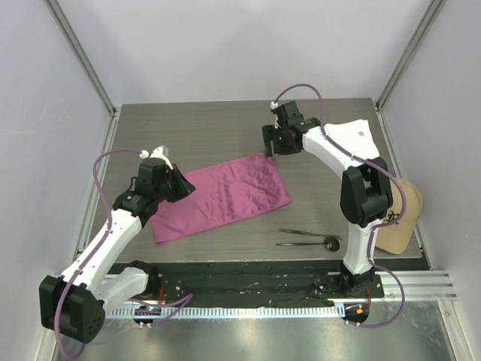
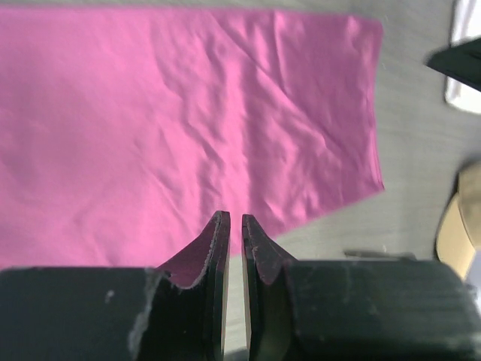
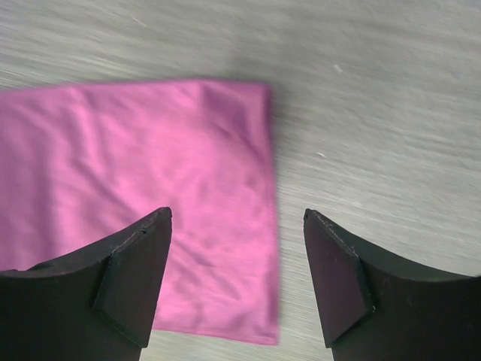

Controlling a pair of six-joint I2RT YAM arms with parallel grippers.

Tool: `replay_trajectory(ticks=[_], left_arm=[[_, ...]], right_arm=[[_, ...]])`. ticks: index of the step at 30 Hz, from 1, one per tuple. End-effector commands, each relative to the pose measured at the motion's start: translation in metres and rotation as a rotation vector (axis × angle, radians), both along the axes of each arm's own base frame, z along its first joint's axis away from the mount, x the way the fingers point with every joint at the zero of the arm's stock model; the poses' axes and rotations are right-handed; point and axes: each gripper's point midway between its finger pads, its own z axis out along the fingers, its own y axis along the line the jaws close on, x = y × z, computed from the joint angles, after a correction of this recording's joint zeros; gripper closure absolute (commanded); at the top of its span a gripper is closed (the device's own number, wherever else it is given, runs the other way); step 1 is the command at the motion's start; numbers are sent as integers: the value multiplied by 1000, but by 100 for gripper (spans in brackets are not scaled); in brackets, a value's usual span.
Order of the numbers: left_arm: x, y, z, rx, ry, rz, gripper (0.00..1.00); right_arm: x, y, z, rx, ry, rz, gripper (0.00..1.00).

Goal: Fold the napkin into a case and place the utensils inside
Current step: Smooth out the rectangle-folded napkin at the center of the board, then pick up the rectangle-folded napkin from the center of the board.

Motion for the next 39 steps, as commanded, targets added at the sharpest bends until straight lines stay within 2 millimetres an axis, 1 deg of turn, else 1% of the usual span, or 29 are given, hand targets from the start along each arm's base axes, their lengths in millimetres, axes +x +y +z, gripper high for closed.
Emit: replay_trajectory(ticks=[1,2,4,5,8,11,12,14,15,17,18,20,24,26,27,28,29,30,32,35,36,38,39], left_arm=[[-27,-22,-2,-53,29,-56,85],[-31,-25,0,-56,17,-69,84],[-38,-29,-2,-52,20,-87,85],[-39,-29,-1,-53,17,-86,84],[-44,-32,1,-70,5,-105,85],[-45,-34,-1,-68,4,-121,85],[-45,-34,0,-66,1,-124,85],[-45,-35,4,-69,-13,-133,85],[-44,-34,7,-64,-25,-139,85],[-44,-34,12,-58,-36,-142,84],[-43,-33,15,-51,-47,-148,84],[-43,-33,19,-39,-53,-156,84],[-41,-31,22,-24,-68,-159,83],[-40,-32,23,-22,-71,-166,83],[-39,-32,22,-20,-69,-167,83],[-39,-33,22,-17,-69,-171,83],[-38,-34,22,-17,-66,-174,83],[-37,-34,22,-17,-66,-174,83],[-36,-37,24,-27,-69,-189,83],[-34,-44,21,-42,-55,-209,83],[-32,-46,17,-47,-40,-216,83],[-29,-53,14,-73,-34,-222,83],[-28,-58,7,-87,-11,-236,83]], right_arm=[[-12,-33,-41,-213,61,28,27],[-12,-33,-47,-217,70,36,29],[-15,-26,-54,-195,92,73,30],[-17,-23,-59,-191,103,80,33],[-24,-13,-66,-193,114,114,36],[-31,-10,-76,-216,130,120,37],[-34,-12,-82,-226,145,122,36],[-37,-9,-88,-220,149,128,37],[-42,-9,-95,-214,170,131,37],[-44,-9,-102,-205,183,128,38],[-49,-9,-108,-207,199,128,39],[-51,-11,-117,-218,206,120,40],[-62,-18,-135,-240,242,118,42],[-67,-19,-143,-244,253,128,47],[-69,-20,-147,-246,264,130,51],[-70,-20,-150,-247,277,131,62],[-74,-20,-156,-249,293,136,64],[-74,-20,-158,-245,298,137,64],[-75,-19,-160,-240,297,134,71],[-69,-17,-154,-231,271,126,81],[-66,-17,-149,-232,255,125,82],[-58,-14,-139,-222,218,120,88],[-54,-13,-131,-214,196,123,92]])
